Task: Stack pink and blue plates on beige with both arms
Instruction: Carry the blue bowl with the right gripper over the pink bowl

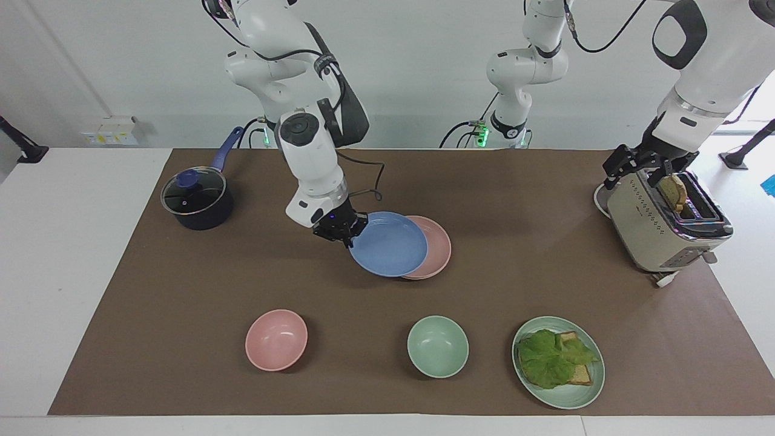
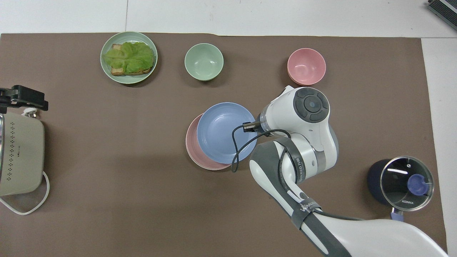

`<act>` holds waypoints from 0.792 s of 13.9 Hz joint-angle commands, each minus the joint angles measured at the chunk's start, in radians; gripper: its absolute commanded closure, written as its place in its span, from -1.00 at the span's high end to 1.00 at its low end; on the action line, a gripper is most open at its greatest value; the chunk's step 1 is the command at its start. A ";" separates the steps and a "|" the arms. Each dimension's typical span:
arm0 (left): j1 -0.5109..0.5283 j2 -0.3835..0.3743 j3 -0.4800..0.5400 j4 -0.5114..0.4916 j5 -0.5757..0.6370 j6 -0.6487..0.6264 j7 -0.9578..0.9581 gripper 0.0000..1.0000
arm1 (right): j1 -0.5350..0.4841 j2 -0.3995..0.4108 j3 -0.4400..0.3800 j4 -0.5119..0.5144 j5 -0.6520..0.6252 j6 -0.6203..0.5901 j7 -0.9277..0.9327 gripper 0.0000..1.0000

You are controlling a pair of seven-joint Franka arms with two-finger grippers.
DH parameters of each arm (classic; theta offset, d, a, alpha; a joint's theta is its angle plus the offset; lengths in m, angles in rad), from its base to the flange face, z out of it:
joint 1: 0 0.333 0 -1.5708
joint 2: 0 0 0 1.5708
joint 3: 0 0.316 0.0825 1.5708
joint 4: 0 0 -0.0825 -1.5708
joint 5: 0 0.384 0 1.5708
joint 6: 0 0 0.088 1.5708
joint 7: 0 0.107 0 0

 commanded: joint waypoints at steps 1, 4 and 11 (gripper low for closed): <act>-0.006 -0.017 0.003 -0.007 0.019 -0.024 -0.010 1.00 | 0.000 0.005 0.001 -0.014 0.026 0.016 -0.009 -1.00; -0.016 -0.017 0.003 -0.007 0.019 -0.048 -0.010 1.00 | 0.026 0.008 0.001 -0.017 0.026 0.016 0.002 -1.00; -0.055 -0.014 0.059 -0.004 0.019 -0.033 -0.002 1.00 | 0.036 0.009 0.010 -0.031 0.028 0.016 0.002 -1.00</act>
